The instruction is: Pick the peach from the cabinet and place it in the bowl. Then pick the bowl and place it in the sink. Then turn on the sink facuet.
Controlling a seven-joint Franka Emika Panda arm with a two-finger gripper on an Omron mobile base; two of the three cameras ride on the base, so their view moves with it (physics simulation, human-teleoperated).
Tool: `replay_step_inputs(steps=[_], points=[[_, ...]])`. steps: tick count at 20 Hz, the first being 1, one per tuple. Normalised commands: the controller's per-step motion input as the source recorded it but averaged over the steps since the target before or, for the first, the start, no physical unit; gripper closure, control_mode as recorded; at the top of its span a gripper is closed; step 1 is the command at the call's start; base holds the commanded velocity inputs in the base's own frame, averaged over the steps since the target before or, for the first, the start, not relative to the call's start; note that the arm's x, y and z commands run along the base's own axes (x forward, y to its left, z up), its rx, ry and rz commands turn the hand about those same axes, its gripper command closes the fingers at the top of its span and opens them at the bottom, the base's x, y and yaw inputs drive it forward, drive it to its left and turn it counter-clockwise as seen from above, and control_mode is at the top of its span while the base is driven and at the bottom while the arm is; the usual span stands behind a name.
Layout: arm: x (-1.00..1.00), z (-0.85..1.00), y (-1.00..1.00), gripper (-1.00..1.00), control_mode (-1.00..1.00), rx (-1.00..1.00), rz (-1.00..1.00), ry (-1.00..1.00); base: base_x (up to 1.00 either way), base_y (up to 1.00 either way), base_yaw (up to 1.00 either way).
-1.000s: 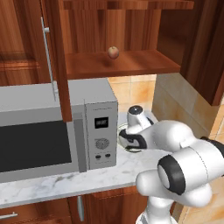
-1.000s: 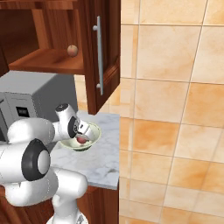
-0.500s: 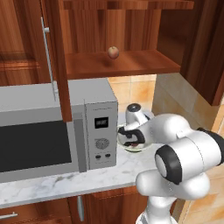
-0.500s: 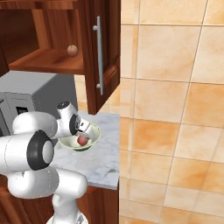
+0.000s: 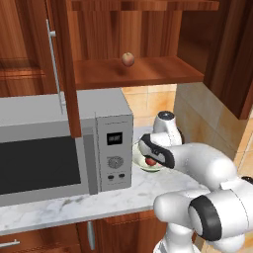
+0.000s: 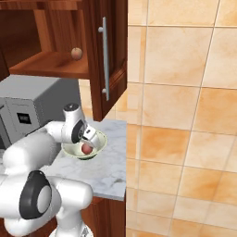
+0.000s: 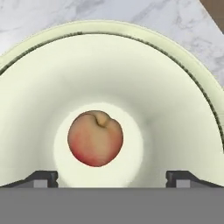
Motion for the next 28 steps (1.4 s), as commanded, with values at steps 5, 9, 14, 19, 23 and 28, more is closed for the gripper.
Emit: replay_step_inputs(steps=[5, 9, 14, 19, 23, 28], points=[[-0.61, 0.18, -0.44, -1.0, -1.0, 0.12, -0.24, 0.0, 0.0, 0.0, 0.0], [-0.24, -0.02, -0.26, -1.0, -1.0, 0.05, -0.24, 0.0, 0.0, 0.0, 0.0], [-0.02, -0.11, -0.1, -1.0, -1.0, 0.06, -0.14, 0.0, 0.0, 0.0, 0.0], [0.19, -0.15, 0.0, -1.0, -1.0, 0.07, -0.04, 0.0, 0.0, 0.0, 0.0], [0.06, -0.24, 0.0, -1.0, -1.0, 0.07, -0.01, 0.0, 0.0, 0.0, 0.0], [0.01, -0.34, 0.0, -1.0, -1.0, 0.06, 0.0, 0.0, 0.0, 0.0, 0.0]])
